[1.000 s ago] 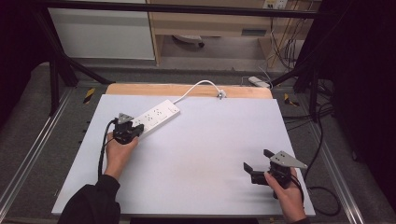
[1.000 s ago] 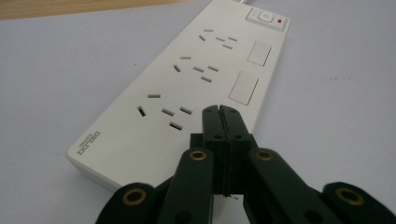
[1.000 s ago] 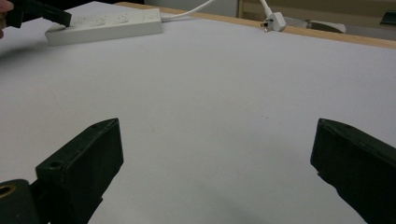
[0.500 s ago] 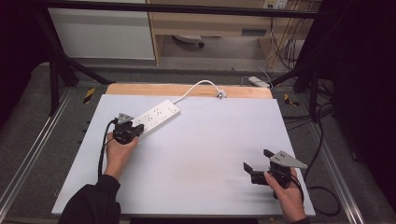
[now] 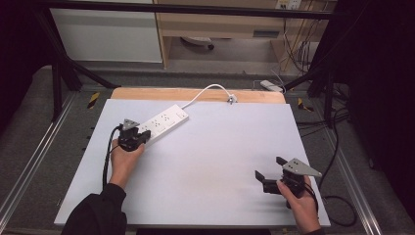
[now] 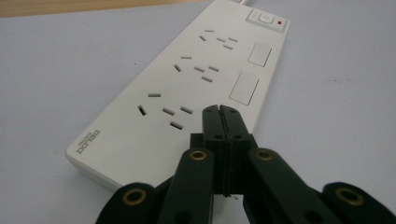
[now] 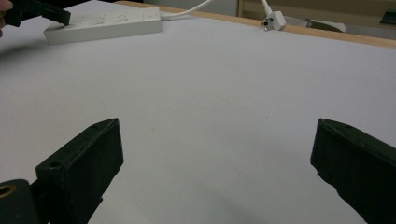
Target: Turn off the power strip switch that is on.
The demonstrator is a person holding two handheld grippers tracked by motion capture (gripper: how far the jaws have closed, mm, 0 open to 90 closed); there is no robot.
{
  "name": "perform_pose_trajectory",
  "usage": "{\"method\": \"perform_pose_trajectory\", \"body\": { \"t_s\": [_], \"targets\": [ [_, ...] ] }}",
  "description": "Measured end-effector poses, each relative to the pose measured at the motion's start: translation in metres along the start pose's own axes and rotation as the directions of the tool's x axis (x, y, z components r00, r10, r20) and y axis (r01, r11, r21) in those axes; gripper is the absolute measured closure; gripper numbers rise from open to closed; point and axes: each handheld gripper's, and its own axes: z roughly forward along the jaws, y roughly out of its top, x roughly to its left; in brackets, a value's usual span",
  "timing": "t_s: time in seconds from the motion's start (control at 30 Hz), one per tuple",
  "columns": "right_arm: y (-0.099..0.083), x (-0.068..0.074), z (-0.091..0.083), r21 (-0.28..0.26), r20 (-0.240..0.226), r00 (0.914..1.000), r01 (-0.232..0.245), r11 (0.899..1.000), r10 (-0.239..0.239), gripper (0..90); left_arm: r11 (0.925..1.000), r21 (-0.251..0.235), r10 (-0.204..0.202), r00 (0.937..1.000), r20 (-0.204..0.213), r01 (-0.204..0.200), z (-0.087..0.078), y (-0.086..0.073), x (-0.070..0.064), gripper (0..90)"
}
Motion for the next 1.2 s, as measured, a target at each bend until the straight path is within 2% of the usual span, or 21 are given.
{"method": "perform_pose_trajectory", "body": {
  "t_s": [0.2, 0.43, 0.73, 0.97, 1.2],
  "targets": [
    [0.000, 0.000, 0.000, 0.000, -0.001, 1.0000, 0.001, 1.000, -0.001, 2.9, 1.0000, 0.008, 0.001, 0.9998, -0.021, -0.001, -0.002, -0.001, 0.005, 90.0],
    [0.000, 0.000, 0.001, 0.005, -0.002, 1.0000, 0.000, 1.000, 0.000, 2.9, 1.0000, -0.004, -0.009, 0.9999, -0.009, 0.009, -0.002, -0.003, 0.006, 90.0],
    [0.000, -0.001, 0.000, 0.003, -0.001, 1.0000, -0.008, 1.000, 0.008, 2.8, 0.9998, -0.001, 0.017, 0.9995, -0.027, -0.017, -0.003, -0.003, 0.003, 90.0],
    [-0.001, -0.001, 0.001, 0.005, -0.002, 1.0000, -0.003, 1.000, 0.003, 2.9, 0.9993, 0.000, 0.038, 0.9993, -0.001, -0.038, -0.001, -0.003, -0.006, 90.0],
    [-0.001, -0.001, 0.001, 0.004, 0.001, 1.0000, -0.006, 1.000, 0.006, 2.9, 0.9995, 0.012, 0.030, 0.9995, 0.005, -0.030, 0.000, 0.000, -0.006, 90.0]
  ]
}}
